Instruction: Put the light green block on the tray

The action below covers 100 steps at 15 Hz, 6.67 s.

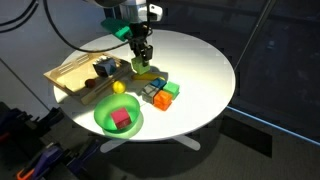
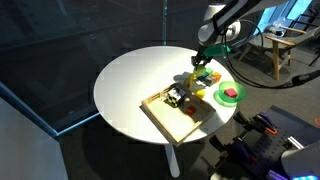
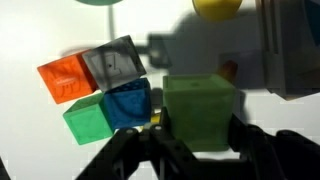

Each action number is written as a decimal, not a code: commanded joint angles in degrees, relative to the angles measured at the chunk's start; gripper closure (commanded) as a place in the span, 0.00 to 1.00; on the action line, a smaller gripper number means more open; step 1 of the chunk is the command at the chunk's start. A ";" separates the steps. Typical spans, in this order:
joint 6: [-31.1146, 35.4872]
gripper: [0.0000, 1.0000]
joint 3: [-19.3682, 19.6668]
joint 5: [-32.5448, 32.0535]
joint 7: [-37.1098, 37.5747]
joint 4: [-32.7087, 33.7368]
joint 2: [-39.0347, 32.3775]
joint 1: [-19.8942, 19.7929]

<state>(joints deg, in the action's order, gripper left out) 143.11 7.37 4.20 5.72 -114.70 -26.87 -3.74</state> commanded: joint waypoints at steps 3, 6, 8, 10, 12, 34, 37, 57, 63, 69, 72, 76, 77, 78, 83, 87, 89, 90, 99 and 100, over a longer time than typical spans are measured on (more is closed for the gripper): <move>0.68 0.73 -0.85 -2.68 3.30 -4.88 4.25 3.45; 1.07 0.73 -1.51 -3.30 3.43 -6.56 5.43 4.70; 1.47 0.73 -2.10 -3.43 2.99 -7.75 6.27 5.11; 2.23 0.73 -2.71 -3.78 2.63 -9.20 7.21 5.57; 2.82 0.73 -3.02 -4.78 3.01 -10.38 7.86 6.23; 2.05 0.48 -5.94 -6.66 2.97 -13.75 8.77 8.24; 2.05 0.48 -5.94 -6.65 2.97 -13.75 8.76 8.24; 2.51 0.73 -10.31 -8.89 3.71 -13.39 7.31 14.18; 2.37 0.73 -11.51 -8.89 3.34 -12.59 6.61 16.14; 2.30 0.73 -12.48 -9.01 3.16 -12.66 6.93 17.09; 2.02 0.73 -12.82 -9.13 3.09 -12.27 6.49 17.53; 2.70 0.73 -12.84 -9.52 3.14 -12.01 5.42 17.74; 3.02 0.73 -12.60 -10.02 3.38 -11.84 5.02 17.83; 3.66 0.73 -12.58 -10.12 3.13 -11.68 4.44 17.66; 8.30 0.73 -12.63 -9.56 1.93 -11.69 2.20 17.20; 12.35 0.73 -12.56 -9.31 1.42 -12.22 0.83 17.15; 13.62 0.73 -12.08 -9.58 1.80 -12.31 0.29 17.48; 13.98 0.73 -11.95 -9.52 1.82 -12.29 0.05 17.48; 12.82 0.00 -11.07 -9.10 2.96 -12.45 1.21 17.72; 12.89 0.00 -11.01 -9.09 3.04 -12.52 1.59 17.72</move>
<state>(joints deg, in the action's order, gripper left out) 156.57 -4.11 -4.58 8.17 -127.20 -26.93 13.80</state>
